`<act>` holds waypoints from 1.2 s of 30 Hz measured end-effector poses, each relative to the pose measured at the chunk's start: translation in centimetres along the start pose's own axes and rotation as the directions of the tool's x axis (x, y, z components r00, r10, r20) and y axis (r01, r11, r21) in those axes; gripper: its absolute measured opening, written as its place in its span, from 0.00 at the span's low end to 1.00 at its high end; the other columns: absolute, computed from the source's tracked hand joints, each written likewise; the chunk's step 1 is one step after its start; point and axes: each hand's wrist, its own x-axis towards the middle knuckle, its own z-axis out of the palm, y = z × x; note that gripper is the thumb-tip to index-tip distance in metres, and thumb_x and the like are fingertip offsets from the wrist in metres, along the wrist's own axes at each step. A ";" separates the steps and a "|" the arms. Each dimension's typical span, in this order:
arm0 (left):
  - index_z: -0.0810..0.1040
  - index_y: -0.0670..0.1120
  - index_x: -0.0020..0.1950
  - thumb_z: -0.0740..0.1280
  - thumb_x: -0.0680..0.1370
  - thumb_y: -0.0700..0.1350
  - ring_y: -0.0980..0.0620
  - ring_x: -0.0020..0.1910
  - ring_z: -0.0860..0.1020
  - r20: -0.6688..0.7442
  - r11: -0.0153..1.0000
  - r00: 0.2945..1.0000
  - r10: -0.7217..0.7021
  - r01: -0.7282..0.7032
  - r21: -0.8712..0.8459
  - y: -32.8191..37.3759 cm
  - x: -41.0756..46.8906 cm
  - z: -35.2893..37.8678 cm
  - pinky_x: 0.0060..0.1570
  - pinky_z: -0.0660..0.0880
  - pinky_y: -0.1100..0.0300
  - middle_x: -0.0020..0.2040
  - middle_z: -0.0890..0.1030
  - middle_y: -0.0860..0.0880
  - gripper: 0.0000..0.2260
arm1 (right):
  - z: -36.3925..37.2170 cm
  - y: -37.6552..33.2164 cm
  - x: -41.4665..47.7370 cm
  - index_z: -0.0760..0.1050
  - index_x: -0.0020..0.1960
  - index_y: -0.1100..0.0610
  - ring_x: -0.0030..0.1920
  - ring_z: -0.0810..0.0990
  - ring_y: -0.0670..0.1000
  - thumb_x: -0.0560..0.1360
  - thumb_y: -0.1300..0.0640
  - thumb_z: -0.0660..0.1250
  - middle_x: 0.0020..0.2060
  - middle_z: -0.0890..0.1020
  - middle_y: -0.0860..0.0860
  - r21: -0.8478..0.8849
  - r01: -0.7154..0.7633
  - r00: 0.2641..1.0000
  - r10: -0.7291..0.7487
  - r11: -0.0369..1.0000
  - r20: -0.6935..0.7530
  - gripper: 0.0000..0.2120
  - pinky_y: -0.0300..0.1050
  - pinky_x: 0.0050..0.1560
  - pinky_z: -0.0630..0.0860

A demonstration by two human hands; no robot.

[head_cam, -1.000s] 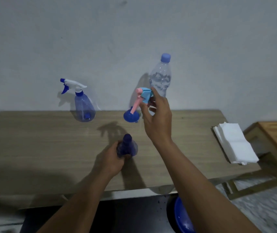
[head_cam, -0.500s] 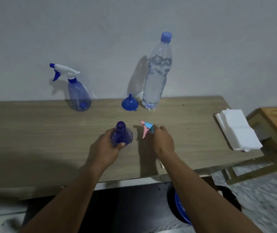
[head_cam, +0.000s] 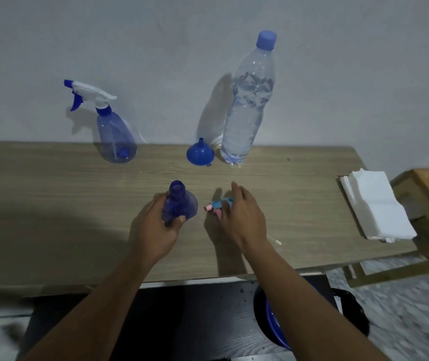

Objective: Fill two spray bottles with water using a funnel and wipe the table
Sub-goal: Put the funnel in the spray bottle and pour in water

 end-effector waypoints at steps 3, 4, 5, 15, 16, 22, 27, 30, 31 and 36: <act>0.71 0.58 0.65 0.70 0.69 0.57 0.53 0.55 0.80 -0.020 0.999 0.999 0.035 -0.036 -0.037 -0.5 0.2 0.5 0.56 0.78 0.46 0.56 0.79 0.58 0.25 | 0.2 -1.8 3.6 0.61 0.77 0.57 0.65 0.75 0.56 0.79 0.55 0.68 0.68 0.74 0.56 0.099 0.032 0.999 -0.030 0.995 -0.020 0.30 0.51 0.57 0.76; 0.71 0.56 0.65 0.70 0.70 0.56 0.52 0.55 0.80 -0.024 0.996 0.998 0.061 -0.062 -0.056 -0.6 0.2 0.6 0.56 0.78 0.46 0.56 0.79 0.57 0.25 | 0.8 -2.5 5.2 0.62 0.76 0.57 0.62 0.77 0.57 0.80 0.56 0.65 0.66 0.75 0.56 0.128 0.042 0.999 -0.039 0.991 -0.021 0.27 0.51 0.53 0.76; 0.72 0.55 0.65 0.71 0.70 0.55 0.51 0.55 0.80 -0.034 0.994 0.996 0.084 -0.087 -0.073 -0.7 0.2 0.6 0.55 0.78 0.46 0.56 0.79 0.56 0.24 | 1.5 -3.1 6.8 0.63 0.74 0.56 0.59 0.78 0.58 0.80 0.57 0.64 0.64 0.76 0.56 0.148 0.053 0.999 -0.052 0.988 -0.014 0.24 0.51 0.49 0.77; 0.72 0.55 0.62 0.72 0.72 0.45 0.54 0.56 0.78 -0.033 0.993 0.994 0.109 -0.110 -0.050 -0.1 0.6 0.4 0.56 0.77 0.49 0.56 0.78 0.57 0.20 | 6.3 -4.8 15.4 0.57 0.77 0.63 0.69 0.71 0.62 0.77 0.56 0.67 0.68 0.71 0.61 0.209 -0.032 0.999 0.030 0.977 0.012 0.33 0.55 0.62 0.73; 0.71 0.56 0.62 0.72 0.72 0.45 0.54 0.57 0.78 -0.054 0.992 0.992 0.110 -0.114 -0.059 0.1 0.5 0.4 0.57 0.77 0.50 0.56 0.77 0.59 0.21 | 6.5 -4.8 15.7 0.58 0.77 0.63 0.68 0.71 0.62 0.77 0.54 0.67 0.67 0.72 0.61 0.186 -0.020 1.000 0.019 0.982 0.005 0.34 0.56 0.62 0.72; 0.71 0.56 0.67 0.73 0.71 0.45 0.58 0.58 0.76 -0.077 0.994 0.994 0.073 -0.079 -0.076 0.2 0.1 0.4 0.58 0.71 0.69 0.59 0.76 0.61 0.25 | 5.8 -5.2 16.3 0.67 0.67 0.58 0.61 0.75 0.62 0.73 0.49 0.72 0.61 0.73 0.60 0.081 0.030 0.998 -0.034 0.996 0.044 0.28 0.57 0.58 0.75; 0.72 0.53 0.67 0.72 0.71 0.47 0.54 0.60 0.77 -0.021 0.993 0.999 0.025 -0.027 -0.112 0.2 0.4 0.3 0.60 0.76 0.49 0.60 0.77 0.55 0.24 | 2.2 -5.4 14.8 0.64 0.66 0.55 0.51 0.77 0.54 0.70 0.49 0.77 0.54 0.75 0.53 0.306 0.037 0.993 -0.068 0.951 0.093 0.32 0.46 0.46 0.70; 0.73 0.53 0.67 0.72 0.70 0.49 0.52 0.60 0.78 -0.015 0.986 1.000 0.001 -0.003 -0.164 0.7 0.3 0.2 0.59 0.76 0.46 0.60 0.78 0.53 0.25 | -0.1 -5.7 13.1 0.62 0.75 0.51 0.54 0.76 0.50 0.69 0.51 0.79 0.61 0.73 0.53 0.497 0.027 0.987 -0.101 0.867 0.122 0.41 0.40 0.48 0.71; 0.73 0.54 0.66 0.73 0.70 0.48 0.51 0.59 0.78 -0.017 0.985 1.000 0.003 -0.006 -0.172 0.8 0.2 0.1 0.58 0.77 0.45 0.59 0.78 0.53 0.25 | -0.8 -5.8 12.5 0.63 0.76 0.50 0.55 0.77 0.50 0.69 0.50 0.79 0.63 0.74 0.53 0.537 0.022 0.987 -0.105 0.843 0.124 0.41 0.37 0.47 0.72; 0.76 0.50 0.63 0.76 0.70 0.40 0.59 0.52 0.78 -0.066 0.990 0.998 0.013 -0.022 -0.136 1.6 -0.2 -0.3 0.52 0.73 0.70 0.56 0.80 0.52 0.23 | -4.4 -6.6 8.3 0.69 0.69 0.48 0.53 0.81 0.46 0.68 0.51 0.81 0.59 0.78 0.48 0.725 0.000 0.986 -0.122 0.689 0.116 0.34 0.36 0.45 0.78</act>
